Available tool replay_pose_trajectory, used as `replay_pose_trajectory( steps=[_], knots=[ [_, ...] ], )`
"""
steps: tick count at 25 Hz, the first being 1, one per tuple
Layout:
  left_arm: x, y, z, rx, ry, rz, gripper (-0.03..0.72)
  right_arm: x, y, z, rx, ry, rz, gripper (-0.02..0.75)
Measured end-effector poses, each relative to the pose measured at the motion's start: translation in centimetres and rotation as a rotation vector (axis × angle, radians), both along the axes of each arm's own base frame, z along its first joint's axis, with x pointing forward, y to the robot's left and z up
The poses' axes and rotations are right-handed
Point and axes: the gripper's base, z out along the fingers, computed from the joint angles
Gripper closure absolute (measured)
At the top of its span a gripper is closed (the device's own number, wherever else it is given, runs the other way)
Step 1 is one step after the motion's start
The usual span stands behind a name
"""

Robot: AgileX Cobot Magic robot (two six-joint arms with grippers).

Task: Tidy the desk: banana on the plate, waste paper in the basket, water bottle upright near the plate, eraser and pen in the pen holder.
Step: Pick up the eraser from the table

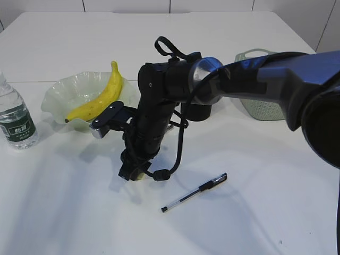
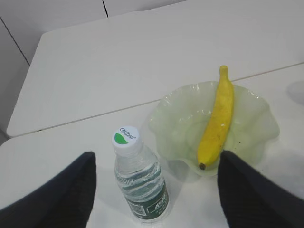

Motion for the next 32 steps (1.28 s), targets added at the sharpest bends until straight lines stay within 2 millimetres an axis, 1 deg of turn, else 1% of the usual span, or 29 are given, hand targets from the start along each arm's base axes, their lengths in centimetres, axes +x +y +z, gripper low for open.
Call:
replay_pose_trajectory(
  steps=[5,12,19,27,32],
  knots=[
    [0.0,0.0,0.0,0.002,0.0,-0.001,0.125,0.0,0.0,-0.1,-0.002,0.003,0.0,0.547],
    [0.0,0.0,0.0,0.003,0.0,-0.001,0.125,0.0,0.0,0.0,-0.003,0.007,0.002,0.549],
    [0.0,0.0,0.0,0.003,0.0,-0.001,0.125,-0.2,-0.1,0.4,-0.039,0.062,0.027,0.549],
    [0.0,0.0,0.0,0.003,0.0,-0.001,0.127,0.1,0.2,2.7,-0.057,0.086,0.058,0.55],
    [0.0,0.0,0.0,0.003,0.0,-0.001,0.127,0.7,0.2,4.2,-0.072,0.044,0.058,0.55]
  ],
)
